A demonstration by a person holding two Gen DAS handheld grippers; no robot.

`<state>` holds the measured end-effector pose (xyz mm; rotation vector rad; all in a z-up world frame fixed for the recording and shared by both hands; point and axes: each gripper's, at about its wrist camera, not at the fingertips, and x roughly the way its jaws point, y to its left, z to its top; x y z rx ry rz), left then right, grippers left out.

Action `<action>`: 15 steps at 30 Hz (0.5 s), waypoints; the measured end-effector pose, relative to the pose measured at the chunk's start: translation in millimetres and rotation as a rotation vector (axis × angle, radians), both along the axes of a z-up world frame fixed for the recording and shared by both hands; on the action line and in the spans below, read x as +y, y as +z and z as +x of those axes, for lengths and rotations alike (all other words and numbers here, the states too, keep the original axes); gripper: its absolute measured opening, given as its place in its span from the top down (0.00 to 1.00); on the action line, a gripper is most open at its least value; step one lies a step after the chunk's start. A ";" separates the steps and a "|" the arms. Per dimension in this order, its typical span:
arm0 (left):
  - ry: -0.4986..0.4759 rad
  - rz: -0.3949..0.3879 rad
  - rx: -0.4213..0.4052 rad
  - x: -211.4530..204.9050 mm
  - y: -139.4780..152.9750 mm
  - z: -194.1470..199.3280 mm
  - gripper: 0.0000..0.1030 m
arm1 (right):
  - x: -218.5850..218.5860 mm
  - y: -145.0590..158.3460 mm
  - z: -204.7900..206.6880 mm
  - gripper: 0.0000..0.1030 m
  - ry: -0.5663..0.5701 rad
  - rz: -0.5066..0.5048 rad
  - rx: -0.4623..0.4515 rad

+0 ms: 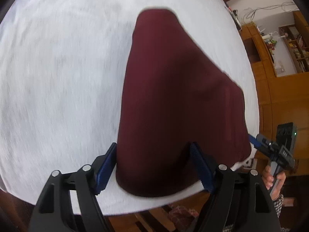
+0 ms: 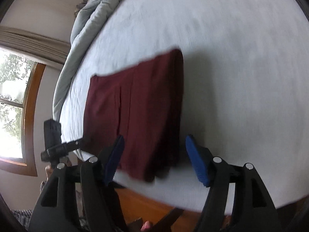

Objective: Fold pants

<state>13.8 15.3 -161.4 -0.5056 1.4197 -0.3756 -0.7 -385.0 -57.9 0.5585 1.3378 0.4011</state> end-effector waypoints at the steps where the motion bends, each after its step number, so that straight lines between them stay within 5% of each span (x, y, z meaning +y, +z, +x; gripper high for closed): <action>1: 0.004 -0.009 0.003 1.0 -3.1 -3.6 0.25 | 1.0 -4.7 -10.1 0.35 -0.004 0.033 0.019; 4: 0.056 -0.056 0.016 3.1 -10.3 -8.7 0.26 | 5.4 -13.3 -26.8 0.39 -0.005 0.083 0.052; 5: 0.066 -0.056 0.014 4.6 -10.2 -9.4 0.26 | 8.2 -16.5 -29.4 0.55 -0.005 0.089 0.054; 9: 0.046 -0.010 -0.013 0.0 -4.1 -5.8 0.39 | 10.1 -12.2 -32.2 0.75 -0.012 0.085 0.036; 15: 0.035 -0.001 -0.038 16.7 -4.7 -23.1 0.43 | 16.1 -9.8 -32.5 0.80 0.031 -0.019 0.050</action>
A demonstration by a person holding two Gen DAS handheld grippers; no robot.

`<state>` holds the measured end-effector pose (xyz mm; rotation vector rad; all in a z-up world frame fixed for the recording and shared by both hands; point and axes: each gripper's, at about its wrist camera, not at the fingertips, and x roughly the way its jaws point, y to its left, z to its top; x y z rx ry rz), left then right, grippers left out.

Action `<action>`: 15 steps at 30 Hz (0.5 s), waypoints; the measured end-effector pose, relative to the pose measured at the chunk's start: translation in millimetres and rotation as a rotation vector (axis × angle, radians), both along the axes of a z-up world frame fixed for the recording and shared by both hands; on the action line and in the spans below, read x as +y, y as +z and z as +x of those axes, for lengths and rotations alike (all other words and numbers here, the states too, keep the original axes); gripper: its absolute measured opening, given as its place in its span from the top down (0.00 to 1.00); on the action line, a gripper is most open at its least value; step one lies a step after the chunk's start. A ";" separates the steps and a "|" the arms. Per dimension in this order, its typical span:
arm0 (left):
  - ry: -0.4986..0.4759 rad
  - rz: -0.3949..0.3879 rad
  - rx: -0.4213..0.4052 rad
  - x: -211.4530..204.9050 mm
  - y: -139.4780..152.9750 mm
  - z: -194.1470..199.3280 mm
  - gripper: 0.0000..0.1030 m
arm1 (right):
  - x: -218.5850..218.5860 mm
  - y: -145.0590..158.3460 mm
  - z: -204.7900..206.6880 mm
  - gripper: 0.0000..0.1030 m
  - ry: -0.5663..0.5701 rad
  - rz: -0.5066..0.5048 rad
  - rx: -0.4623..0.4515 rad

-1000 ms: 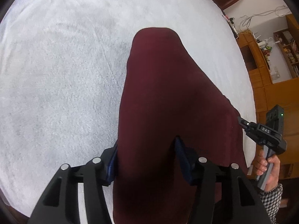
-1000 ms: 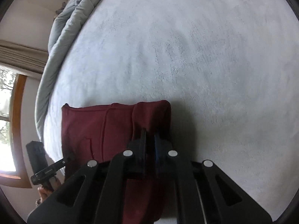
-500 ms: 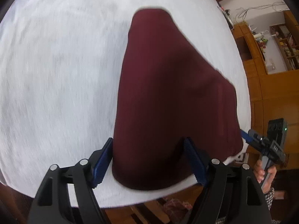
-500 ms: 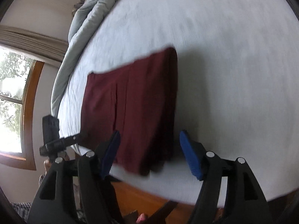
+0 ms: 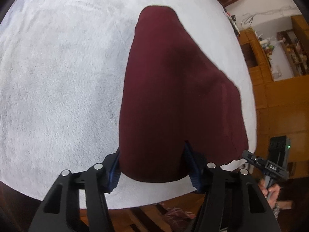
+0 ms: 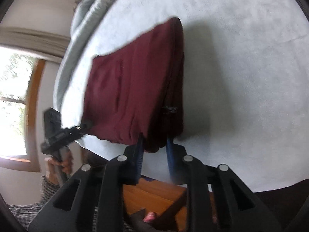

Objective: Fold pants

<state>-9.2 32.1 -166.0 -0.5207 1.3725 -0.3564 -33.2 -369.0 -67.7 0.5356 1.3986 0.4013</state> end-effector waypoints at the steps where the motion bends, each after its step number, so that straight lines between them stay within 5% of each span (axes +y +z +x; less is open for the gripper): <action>1: 0.000 0.006 0.006 1.0 -5.3 -1.3 0.43 | 2.8 -12.0 1.1 0.80 0.003 -0.023 0.027; 3: 0.011 -0.008 0.027 4.4 -13.6 -0.5 0.42 | 1.1 -24.7 2.6 0.79 -0.022 0.004 0.073; 9: -0.023 0.000 0.027 12.7 -0.5 4.1 0.32 | -1.0 -0.9 5.6 0.65 -0.010 0.026 0.003; 11: -0.056 0.109 -0.007 8.3 10.3 8.1 0.24 | -1.5 10.7 7.5 0.59 0.005 -0.005 -0.035; 12: -0.071 0.158 -0.025 4.1 15.9 9.3 0.17 | -3.9 15.4 8.1 0.47 0.007 -0.021 -0.056; 15: -0.126 0.268 -0.071 -6.7 27.7 18.3 0.14 | -6.6 28.9 13.9 0.35 0.006 -0.060 -0.114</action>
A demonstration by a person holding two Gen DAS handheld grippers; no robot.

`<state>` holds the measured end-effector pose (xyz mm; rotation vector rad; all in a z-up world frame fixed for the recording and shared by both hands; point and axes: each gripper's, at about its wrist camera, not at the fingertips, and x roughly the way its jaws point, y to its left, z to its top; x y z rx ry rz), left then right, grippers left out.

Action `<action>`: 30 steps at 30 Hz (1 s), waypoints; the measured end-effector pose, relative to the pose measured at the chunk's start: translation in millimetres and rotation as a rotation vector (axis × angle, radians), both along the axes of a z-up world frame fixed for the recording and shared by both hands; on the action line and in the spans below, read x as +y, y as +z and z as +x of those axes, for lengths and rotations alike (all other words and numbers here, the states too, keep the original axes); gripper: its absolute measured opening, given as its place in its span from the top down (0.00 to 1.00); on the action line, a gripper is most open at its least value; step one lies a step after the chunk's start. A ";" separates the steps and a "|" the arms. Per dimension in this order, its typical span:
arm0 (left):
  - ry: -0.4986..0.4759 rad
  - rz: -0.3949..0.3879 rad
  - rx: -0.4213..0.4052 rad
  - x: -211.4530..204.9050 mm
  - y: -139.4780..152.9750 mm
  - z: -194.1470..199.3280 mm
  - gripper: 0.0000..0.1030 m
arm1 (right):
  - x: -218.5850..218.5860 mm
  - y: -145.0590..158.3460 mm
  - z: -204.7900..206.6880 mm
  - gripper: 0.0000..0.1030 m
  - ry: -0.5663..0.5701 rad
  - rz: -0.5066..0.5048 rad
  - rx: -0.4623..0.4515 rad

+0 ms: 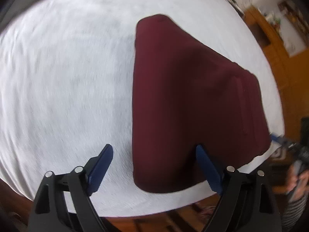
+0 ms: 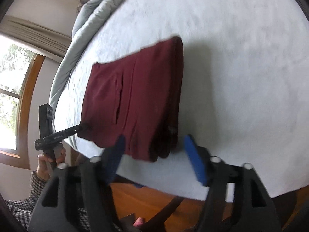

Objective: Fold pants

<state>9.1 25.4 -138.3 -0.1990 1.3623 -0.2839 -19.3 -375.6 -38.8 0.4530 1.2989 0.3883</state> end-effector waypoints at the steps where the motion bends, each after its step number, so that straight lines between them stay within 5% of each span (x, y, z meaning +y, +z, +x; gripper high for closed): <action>1: -0.010 0.004 0.001 -2.4 0.6 3.2 0.13 | -0.7 1.4 3.8 0.34 -0.005 -0.011 -0.007; 6: -0.004 -0.011 0.017 -3.3 -0.6 10.7 0.13 | -8.7 -10.6 17.7 0.19 -0.035 0.003 0.005; 14: -0.016 -0.008 0.009 -11.8 -2.7 23.5 0.13 | -8.8 -38.2 38.4 0.13 -0.020 0.051 0.055; 23: -0.057 -0.182 0.088 -7.4 -21.2 39.8 0.13 | 2.2 -70.7 52.5 0.11 0.044 0.126 0.109; 30: -0.053 -0.226 0.123 -7.2 -27.5 39.8 0.12 | 8.8 -84.1 65.1 0.16 0.057 0.203 0.103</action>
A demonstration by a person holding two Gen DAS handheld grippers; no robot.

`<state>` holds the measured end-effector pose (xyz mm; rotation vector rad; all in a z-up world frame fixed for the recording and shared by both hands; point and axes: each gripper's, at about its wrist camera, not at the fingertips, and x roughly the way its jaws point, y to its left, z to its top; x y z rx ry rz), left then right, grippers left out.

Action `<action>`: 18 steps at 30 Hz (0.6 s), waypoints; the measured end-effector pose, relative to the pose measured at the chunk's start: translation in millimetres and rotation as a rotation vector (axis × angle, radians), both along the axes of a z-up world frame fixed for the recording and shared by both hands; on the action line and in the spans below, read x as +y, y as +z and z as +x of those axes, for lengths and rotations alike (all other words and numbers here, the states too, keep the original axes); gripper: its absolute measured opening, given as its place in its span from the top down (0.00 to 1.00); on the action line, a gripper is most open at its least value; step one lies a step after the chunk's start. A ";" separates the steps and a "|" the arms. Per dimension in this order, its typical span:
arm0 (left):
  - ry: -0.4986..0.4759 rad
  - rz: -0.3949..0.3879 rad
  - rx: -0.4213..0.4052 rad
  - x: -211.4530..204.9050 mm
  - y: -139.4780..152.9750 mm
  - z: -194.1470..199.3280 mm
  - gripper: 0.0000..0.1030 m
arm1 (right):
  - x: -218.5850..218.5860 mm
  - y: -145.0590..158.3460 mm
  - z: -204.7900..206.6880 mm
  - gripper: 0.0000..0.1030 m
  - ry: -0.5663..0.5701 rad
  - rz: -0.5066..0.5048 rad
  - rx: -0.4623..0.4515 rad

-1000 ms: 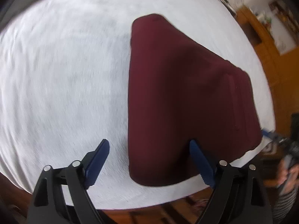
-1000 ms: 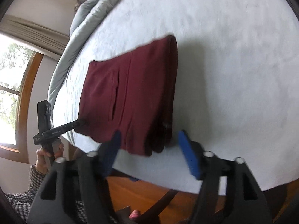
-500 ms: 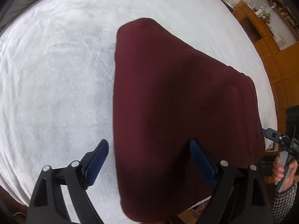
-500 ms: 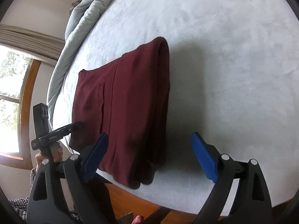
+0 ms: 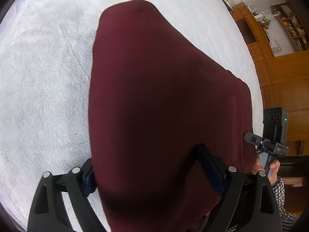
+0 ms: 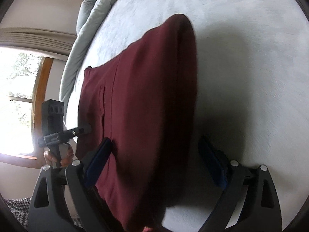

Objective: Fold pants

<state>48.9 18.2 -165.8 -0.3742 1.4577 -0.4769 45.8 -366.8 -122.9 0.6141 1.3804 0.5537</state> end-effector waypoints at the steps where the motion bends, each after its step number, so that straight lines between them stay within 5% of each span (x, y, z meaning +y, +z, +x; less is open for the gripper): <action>1: 0.007 -0.001 0.004 0.5 0.6 -0.1 0.12 | 2.2 -0.4 1.5 0.24 -0.001 0.011 -0.005; 4: 0.058 -0.003 -0.009 3.2 7.7 -2.9 0.22 | 5.2 6.0 0.5 0.43 0.013 0.012 -0.023; 6: 0.089 0.000 -0.034 11.6 11.6 -9.6 0.43 | 1.8 13.3 -3.8 0.57 -0.003 0.035 -0.035; 9: 0.121 -0.047 -0.062 21.6 20.1 -15.5 0.60 | -0.8 32.7 -11.0 0.62 -0.013 0.071 -0.075; 13: 0.112 -0.052 -0.109 23.4 37.8 -18.3 0.63 | 9.6 70.0 -10.2 0.63 0.034 0.074 -0.158; 18: 0.140 -0.161 -0.178 20.0 67.4 -1.0 0.63 | 3.5 115.6 15.1 0.63 0.056 0.026 -0.272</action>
